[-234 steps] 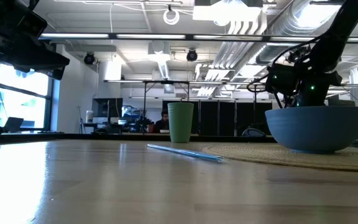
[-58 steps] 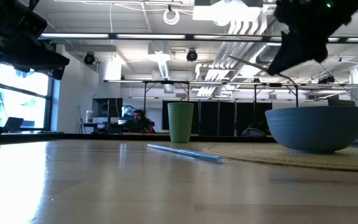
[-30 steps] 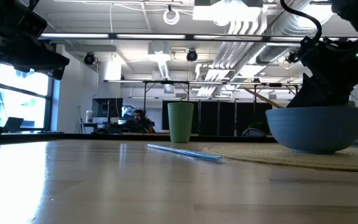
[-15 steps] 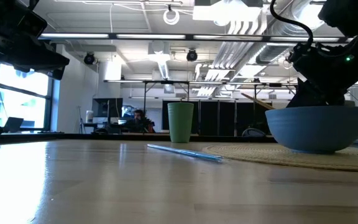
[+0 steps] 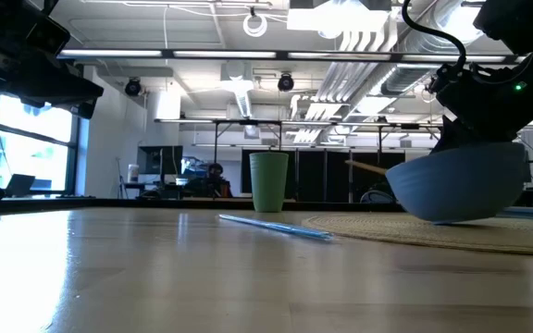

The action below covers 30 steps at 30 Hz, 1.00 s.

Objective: Pick & Place Utensil
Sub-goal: Put the gold fork into the blue bowl on the brown mat

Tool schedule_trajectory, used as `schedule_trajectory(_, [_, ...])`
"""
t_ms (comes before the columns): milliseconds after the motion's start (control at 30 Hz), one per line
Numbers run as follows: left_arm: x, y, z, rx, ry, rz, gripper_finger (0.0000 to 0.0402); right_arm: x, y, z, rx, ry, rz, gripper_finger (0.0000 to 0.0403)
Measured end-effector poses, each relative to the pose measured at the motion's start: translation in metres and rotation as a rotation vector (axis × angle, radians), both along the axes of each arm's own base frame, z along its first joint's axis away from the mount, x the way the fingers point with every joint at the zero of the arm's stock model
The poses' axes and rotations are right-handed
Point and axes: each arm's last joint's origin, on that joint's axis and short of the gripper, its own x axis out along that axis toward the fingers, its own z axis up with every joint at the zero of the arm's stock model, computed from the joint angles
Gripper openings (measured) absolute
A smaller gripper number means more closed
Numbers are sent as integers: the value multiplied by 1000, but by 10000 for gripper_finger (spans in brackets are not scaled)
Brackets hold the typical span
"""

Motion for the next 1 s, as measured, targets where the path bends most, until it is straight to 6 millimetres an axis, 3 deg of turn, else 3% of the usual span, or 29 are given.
schedule_trajectory(1000, [0,0,0,0,0,0,10,-4,11,-2,52,35,84,43])
